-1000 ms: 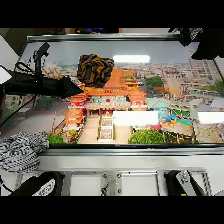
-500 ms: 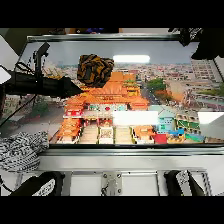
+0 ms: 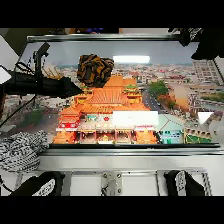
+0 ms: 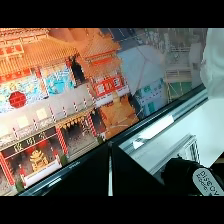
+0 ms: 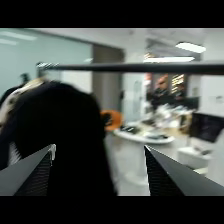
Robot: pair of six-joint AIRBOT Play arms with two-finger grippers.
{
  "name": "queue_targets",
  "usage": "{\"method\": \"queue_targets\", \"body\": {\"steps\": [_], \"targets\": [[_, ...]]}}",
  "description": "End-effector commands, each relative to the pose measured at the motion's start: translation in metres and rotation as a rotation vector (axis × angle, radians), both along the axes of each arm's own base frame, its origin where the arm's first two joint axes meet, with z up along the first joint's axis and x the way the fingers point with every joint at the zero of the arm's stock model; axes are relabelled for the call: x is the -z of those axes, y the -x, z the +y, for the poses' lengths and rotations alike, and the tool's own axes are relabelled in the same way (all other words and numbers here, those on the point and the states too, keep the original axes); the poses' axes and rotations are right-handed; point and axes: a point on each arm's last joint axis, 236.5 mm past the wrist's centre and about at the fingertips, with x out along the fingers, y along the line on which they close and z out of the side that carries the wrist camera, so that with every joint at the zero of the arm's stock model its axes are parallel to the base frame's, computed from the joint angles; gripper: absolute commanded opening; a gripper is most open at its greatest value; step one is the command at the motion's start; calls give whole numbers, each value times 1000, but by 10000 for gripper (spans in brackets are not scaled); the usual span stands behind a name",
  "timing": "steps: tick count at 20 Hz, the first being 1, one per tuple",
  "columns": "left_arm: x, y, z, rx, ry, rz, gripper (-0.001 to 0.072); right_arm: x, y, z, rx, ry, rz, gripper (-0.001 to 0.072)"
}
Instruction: Fold the clothes and pants, and hang the long-sleeved shirts on hangers.
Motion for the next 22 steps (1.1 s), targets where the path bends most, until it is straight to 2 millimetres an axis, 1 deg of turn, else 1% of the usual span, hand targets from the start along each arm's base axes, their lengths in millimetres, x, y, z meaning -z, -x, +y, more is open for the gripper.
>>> {"method": "queue_targets", "body": {"steps": [1,2,3,4,6,7,8,9,10,11,12,14,15,16,17,22], "targets": [[1,1,1,12,-11,-7,17,82,-74,87,-415,-72,341,610],[2,1,3,8,-25,-14,17,107,-90,117,-547,-76,439,610],[3,1,8,-1,-55,-28,16,134,-102,153,-705,-86,538,610],[2,0,15,-17,-88,-53,17,158,-109,188,-848,-87,625,610],[-5,1,29,-51,-153,-113,16,197,-114,248,-1073,-93,768,609],[-9,3,34,-62,-176,-139,17,216,-113,278,-1177,-92,834,604],[-15,6,38,-70,-190,-163,16,235,-111,310,-1274,-90,892,584],[-22,10,39,-74,-192,-186,16,259,-103,349,-1390,-84,965,584],[-28,13,39,-78,-188,-207,17,285,-88,393,-1509,-71,1048,584],[-32,14,39,-82,-186,-220,17,300,-78,417,-1573,-58,1096,584],[-35,14,39,-86,-183,-232,17,309,-72,432,-1614,-50,1127,584],[-39,15,39,-90,-179,-245,17,322,-60,456,-1676,-35,1172,581],[-39,15,38,-89,-175,-244,17,324,-58,461,-1689,-33,1180,468],[-39,15,38,-89,-175,-244,17,324,-55,463,-1700,-34,1184,221],[-40,15,38,-89,-174,-244,17,325,-47,464,-1729,-39,1202,25],[-40,15,38,-89,-174,-244,17,325,-47,464,-1729,-39,1202,25]]}}
